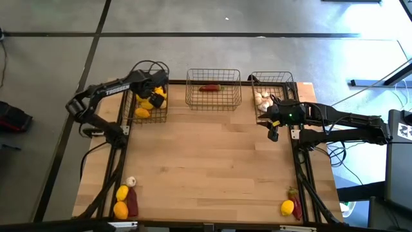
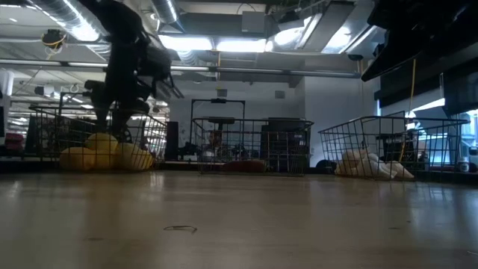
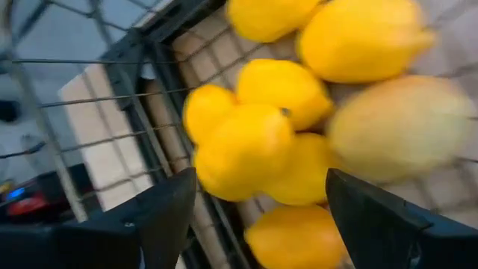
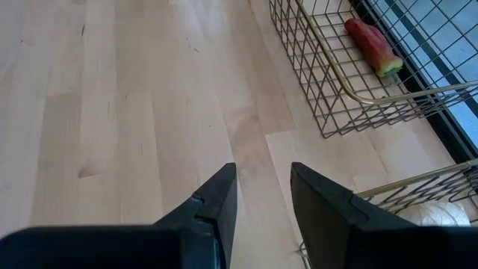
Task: Sort produce into baskets
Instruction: Put the white garlic into the right gold wire basket
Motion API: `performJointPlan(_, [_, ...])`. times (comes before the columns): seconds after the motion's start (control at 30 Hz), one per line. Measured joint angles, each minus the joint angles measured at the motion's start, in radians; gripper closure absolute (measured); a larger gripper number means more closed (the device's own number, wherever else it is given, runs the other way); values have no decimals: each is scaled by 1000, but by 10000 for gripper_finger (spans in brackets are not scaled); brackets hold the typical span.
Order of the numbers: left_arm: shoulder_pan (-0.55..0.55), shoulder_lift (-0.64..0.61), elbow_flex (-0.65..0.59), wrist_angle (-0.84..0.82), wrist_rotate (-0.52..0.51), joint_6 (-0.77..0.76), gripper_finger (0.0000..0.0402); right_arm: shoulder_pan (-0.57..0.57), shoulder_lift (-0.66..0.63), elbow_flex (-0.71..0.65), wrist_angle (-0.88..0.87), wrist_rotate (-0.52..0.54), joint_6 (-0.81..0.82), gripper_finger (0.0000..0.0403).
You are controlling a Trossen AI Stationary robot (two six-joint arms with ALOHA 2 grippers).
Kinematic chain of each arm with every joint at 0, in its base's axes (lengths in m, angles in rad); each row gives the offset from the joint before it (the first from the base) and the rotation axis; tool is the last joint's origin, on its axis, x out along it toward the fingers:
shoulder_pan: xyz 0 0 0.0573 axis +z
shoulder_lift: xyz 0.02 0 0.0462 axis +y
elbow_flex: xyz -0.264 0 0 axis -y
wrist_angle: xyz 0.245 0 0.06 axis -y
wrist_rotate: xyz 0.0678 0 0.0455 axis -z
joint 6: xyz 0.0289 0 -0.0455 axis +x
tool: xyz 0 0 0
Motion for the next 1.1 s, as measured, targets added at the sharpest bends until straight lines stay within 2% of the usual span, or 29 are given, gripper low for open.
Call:
performJointPlan(0.13, [-33, -59, 0, 0, 55, 2, 107, 0, 0, 0, 0, 0, 0, 278])
performJointPlan(0.27, [-74, -111, 0, -6, 65, 2, 107, 0, 0, 0, 0, 0, 0, 278])
performJointPlan(0.63, [-203, -205, 1, -27, 277, -2, 107, 0, 0, 0, 0, 0, 0, 278])
performJointPlan(1.1, [-441, -216, 1, -26, 303, -94, 107, 0, 0, 0, 0, 0, 0, 278])
